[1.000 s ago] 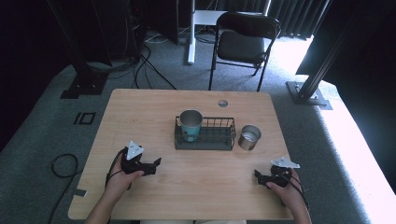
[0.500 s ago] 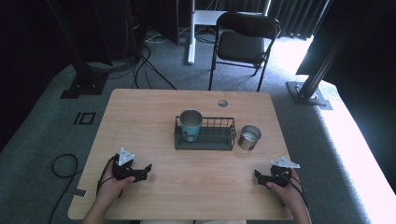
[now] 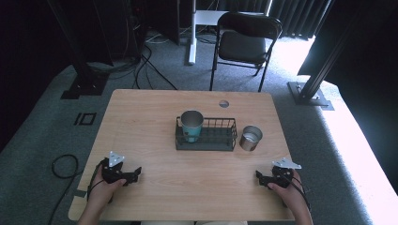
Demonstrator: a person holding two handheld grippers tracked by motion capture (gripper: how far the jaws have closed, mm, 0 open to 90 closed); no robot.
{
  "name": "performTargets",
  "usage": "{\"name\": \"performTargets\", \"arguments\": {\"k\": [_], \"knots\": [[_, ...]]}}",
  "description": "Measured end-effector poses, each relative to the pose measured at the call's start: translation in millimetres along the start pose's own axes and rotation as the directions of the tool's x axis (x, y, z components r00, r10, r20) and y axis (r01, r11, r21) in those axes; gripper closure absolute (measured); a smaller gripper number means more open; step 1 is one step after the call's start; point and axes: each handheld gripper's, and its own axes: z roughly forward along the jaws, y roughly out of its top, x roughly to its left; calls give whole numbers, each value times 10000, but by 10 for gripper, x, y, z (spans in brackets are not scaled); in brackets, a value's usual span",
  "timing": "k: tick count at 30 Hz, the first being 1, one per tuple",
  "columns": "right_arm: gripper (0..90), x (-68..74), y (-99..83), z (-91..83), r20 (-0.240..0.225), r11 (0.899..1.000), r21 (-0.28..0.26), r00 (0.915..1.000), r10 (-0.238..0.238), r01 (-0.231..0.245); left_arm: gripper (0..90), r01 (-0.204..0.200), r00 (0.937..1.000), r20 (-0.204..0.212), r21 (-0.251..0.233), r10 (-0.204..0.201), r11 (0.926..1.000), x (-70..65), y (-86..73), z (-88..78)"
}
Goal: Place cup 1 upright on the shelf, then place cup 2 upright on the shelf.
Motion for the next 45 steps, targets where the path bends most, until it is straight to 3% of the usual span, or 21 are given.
{"name": "performTargets", "arguments": {"k": [5, 9, 45], "knots": [[115, 0, 0, 0, 0, 10000, 0, 10000, -1, 1, 26, 77, 9999, -86, 187, -75, 9998, 57, -43, -34], [115, 0, 0, 0, -1, 10000, 2, 10000, 0, 0, 26, -102, 9995, -309, 511, 118, 9986, 95, -75, -54], [115, -7, 38, 35, 63, 10000, 1, 10000, 8, -8, 26, -224, 9996, -134, 483, 231, 9986, 116, -86, -61]]}}
